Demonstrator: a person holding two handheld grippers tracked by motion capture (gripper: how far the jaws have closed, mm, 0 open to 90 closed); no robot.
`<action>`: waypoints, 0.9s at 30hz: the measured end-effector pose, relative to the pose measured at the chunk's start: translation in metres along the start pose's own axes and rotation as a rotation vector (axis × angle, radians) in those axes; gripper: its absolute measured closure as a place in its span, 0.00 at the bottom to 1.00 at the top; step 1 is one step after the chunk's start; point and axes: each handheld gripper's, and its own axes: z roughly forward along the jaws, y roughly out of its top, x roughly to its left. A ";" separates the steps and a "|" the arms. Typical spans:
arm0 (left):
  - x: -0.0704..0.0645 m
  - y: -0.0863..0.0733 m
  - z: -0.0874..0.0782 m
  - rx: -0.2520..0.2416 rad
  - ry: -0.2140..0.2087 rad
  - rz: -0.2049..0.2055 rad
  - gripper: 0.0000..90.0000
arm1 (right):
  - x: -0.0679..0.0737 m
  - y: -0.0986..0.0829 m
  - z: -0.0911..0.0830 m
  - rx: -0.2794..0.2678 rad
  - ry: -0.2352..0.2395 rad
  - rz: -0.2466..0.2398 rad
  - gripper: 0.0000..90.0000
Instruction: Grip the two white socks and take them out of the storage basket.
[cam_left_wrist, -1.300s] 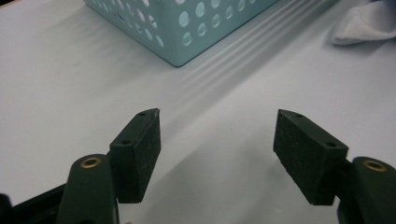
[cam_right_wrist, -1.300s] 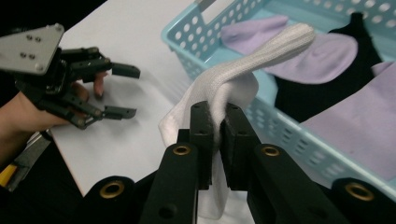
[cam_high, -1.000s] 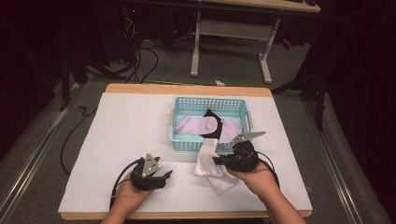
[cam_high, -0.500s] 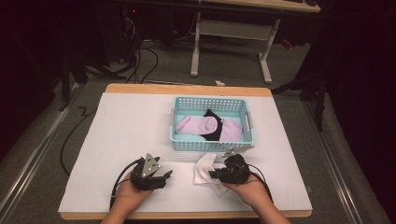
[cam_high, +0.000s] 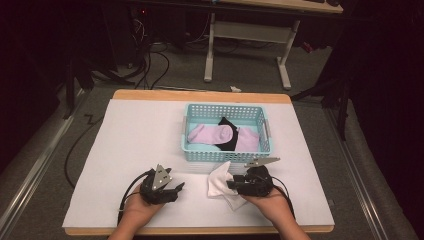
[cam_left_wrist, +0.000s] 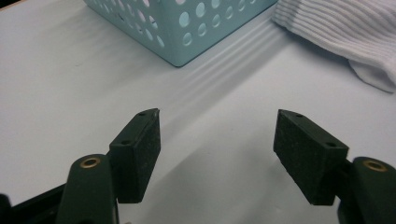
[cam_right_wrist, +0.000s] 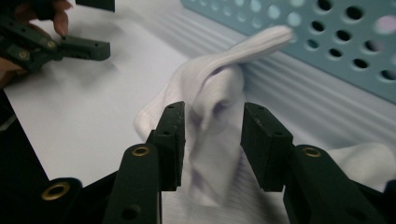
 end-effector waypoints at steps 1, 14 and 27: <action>0.000 0.000 0.000 -0.002 0.001 0.001 0.36 | -0.001 0.000 -0.003 -0.012 -0.003 0.003 0.66; 0.000 0.000 -0.001 -0.006 -0.004 -0.006 0.36 | -0.029 -0.019 -0.028 -0.128 -0.137 0.046 0.60; 0.002 0.002 -0.003 -0.032 -0.005 -0.019 0.35 | -0.063 -0.068 -0.030 -0.283 -0.340 0.017 0.56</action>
